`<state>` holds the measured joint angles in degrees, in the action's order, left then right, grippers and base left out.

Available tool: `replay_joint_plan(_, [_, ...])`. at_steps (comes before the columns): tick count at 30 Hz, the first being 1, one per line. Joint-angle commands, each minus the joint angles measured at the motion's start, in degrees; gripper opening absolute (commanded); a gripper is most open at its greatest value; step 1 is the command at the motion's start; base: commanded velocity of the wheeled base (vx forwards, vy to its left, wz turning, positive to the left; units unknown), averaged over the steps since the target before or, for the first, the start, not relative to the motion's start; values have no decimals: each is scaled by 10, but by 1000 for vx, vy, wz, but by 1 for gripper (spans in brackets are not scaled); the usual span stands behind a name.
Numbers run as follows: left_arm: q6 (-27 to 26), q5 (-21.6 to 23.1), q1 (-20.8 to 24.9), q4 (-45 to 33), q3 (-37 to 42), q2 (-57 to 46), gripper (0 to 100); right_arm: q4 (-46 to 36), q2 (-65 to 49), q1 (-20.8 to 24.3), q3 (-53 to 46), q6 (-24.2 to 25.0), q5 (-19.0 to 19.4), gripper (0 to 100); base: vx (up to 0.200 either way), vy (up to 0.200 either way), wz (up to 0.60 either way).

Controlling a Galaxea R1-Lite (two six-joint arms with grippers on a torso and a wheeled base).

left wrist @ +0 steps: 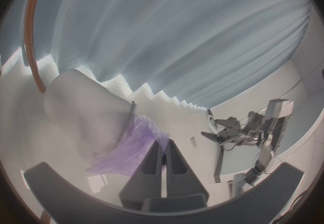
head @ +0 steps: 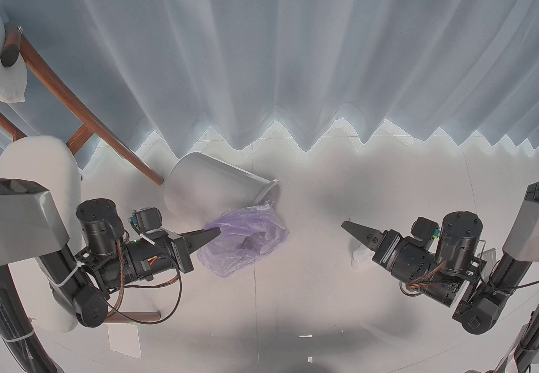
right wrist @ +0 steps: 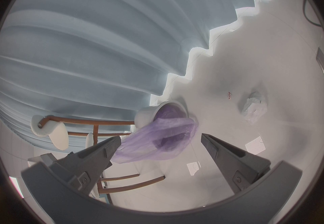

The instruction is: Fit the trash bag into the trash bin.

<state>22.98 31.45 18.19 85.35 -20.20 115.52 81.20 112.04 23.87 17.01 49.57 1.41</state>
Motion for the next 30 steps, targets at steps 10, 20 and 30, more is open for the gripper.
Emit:
replay_joint_plan(10, [-31,-106,53,7,-65,102,0,3,16,46,-14,-27,-12,100,0,0,0])
replay_joint_plan(20, [-73,-141,64,-84,-166,102,100,14,23,67,-17,-27,-32,100,0,0,0])
replay_joint_plan(30, [-76,-158,69,-135,-191,51,100,40,29,68,-17,-26,-49,100,0,0,0])
